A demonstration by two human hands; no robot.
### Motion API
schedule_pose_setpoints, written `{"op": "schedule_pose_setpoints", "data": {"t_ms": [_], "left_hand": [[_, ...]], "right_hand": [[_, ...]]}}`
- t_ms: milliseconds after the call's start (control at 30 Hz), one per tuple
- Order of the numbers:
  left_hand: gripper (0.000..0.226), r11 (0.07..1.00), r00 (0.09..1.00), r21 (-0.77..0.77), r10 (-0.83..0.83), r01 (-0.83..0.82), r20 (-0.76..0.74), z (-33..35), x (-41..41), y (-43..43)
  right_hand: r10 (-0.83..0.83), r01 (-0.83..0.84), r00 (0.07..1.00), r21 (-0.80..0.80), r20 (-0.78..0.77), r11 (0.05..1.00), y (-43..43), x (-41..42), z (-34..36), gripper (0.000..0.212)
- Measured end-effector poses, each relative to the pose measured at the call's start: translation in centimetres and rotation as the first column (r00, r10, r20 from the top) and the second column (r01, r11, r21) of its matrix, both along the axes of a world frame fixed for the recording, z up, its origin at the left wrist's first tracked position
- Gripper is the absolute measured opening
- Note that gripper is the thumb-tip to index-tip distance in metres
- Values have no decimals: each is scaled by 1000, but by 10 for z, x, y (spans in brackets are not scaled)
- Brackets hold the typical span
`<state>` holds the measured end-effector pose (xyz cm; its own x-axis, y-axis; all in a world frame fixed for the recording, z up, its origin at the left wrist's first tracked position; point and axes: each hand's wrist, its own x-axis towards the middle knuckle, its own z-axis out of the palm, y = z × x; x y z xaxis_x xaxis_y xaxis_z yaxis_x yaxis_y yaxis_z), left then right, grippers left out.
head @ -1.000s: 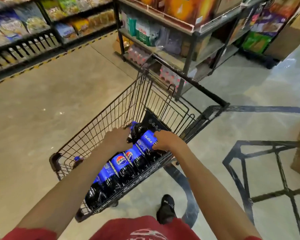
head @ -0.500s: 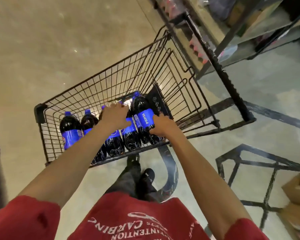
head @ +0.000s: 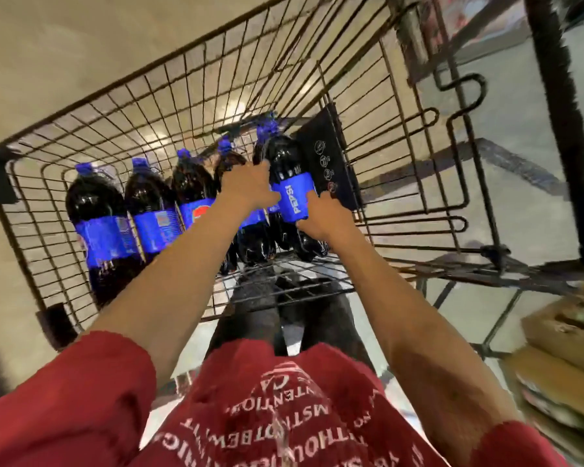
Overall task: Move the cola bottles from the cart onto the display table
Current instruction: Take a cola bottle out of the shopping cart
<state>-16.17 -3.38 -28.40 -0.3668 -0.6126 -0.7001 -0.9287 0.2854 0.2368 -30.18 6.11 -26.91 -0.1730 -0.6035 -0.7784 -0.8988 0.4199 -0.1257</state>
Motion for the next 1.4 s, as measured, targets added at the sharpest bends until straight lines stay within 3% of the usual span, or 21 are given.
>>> {"op": "schedule_pose_setpoints", "data": {"t_ms": [167,300,500,667,900,1133,1200,1400], "left_hand": [[83,985,985,44,169,-167,-38,-39,-15,-6],[95,940,938,78,338,-333,-70,-66,-24,-8],[113,760,748,248,644,-601,-159,-87,-38,-14],[125,601,564,366,797,-710,-215,-101,-52,-10],[119,455,339,372,878,-809,-337,-118,-59,3],[104,440,266,419,872,-794,-412,-123,-42,13],[100,448,249,444,864,-776,-437,-121,-35,14],[107,442,209,457,855,-771,-474,-105,-28,20]], "right_hand": [[-68,68,998,-12,-7,998,-1,1,-27,63],[-117,117,993,-3,-13,993,-7,-3,-50,73],[-301,299,951,34,77,954,-10,-11,-80,93],[-387,390,915,-10,112,921,-2,-8,-99,109],[-381,386,918,-32,110,922,-2,-11,-103,111],[-528,536,791,65,310,842,4,-18,-105,117],[-562,561,750,113,350,820,5,-20,-107,110],[-525,542,766,67,372,838,8,-18,-98,95]]}}
